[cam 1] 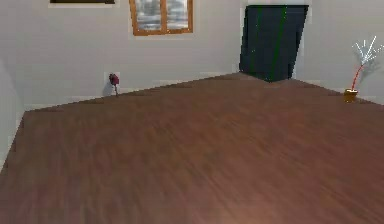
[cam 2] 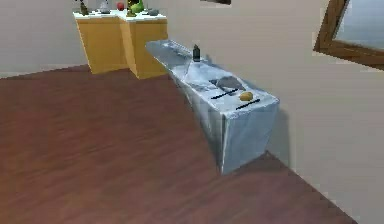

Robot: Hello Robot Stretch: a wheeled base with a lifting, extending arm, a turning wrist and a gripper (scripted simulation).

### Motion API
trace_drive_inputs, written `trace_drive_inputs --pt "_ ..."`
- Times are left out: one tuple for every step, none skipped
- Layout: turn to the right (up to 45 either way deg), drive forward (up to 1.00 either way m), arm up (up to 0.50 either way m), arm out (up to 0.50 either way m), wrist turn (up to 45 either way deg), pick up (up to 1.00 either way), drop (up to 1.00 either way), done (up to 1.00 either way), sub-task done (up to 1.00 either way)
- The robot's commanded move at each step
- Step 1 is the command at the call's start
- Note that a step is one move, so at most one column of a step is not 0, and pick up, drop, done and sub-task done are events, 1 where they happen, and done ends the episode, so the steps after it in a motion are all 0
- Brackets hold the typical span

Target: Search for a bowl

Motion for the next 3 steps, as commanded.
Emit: trace_drive_inputs --pt "45.0 0.0 0.0 0.0 0.0 0.0 0.0 0.0 0.0" --pt "21.0 0.0 0.0 0.0 0.0 0.0 0.0 0.0 0.0" --pt "0.0 1.0 0.0 0.0 0.0 0.0 0.0 0.0 0.0"
